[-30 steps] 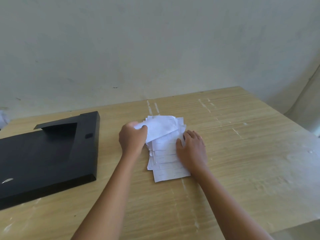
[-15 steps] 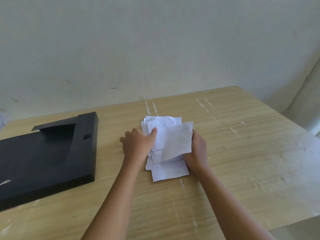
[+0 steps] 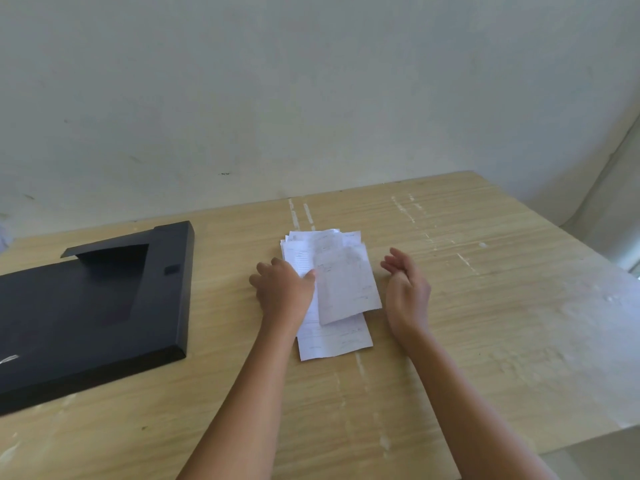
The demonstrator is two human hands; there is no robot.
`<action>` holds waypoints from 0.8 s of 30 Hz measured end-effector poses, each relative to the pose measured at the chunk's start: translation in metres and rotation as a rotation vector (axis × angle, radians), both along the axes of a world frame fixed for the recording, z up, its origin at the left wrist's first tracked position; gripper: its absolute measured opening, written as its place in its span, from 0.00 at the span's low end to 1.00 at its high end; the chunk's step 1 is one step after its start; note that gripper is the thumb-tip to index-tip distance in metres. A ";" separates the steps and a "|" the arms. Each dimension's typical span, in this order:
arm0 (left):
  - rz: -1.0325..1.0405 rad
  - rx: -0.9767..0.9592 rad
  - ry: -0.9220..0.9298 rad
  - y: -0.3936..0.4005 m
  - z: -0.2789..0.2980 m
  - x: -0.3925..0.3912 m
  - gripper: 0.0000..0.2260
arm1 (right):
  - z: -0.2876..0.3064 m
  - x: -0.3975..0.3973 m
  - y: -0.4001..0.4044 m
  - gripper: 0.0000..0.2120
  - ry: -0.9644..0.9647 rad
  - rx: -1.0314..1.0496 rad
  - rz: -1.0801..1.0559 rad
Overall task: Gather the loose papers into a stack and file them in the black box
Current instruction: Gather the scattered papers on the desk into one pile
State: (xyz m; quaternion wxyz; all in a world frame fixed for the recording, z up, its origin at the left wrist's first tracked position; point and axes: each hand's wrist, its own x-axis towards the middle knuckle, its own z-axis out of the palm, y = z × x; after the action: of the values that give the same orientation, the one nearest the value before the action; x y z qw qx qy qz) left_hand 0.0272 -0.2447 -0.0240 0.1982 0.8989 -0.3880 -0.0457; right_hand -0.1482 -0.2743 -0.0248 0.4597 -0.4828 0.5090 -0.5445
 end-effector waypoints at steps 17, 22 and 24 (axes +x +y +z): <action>0.052 0.081 0.188 -0.010 0.018 -0.007 0.38 | -0.009 0.016 -0.006 0.25 0.824 -0.164 0.241; 0.011 0.119 0.190 -0.013 0.018 0.002 0.36 | -0.013 0.021 -0.004 0.34 0.887 -0.194 0.183; -0.011 0.091 0.157 -0.012 0.018 0.000 0.36 | -0.014 0.021 -0.004 0.36 0.902 -0.195 0.183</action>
State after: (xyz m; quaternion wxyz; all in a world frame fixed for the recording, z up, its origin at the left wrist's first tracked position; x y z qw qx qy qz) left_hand 0.0277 -0.2562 -0.0058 0.1870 0.8984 -0.3738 -0.1349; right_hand -0.1270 -0.2783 -0.0388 0.1911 -0.7551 0.5596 -0.2831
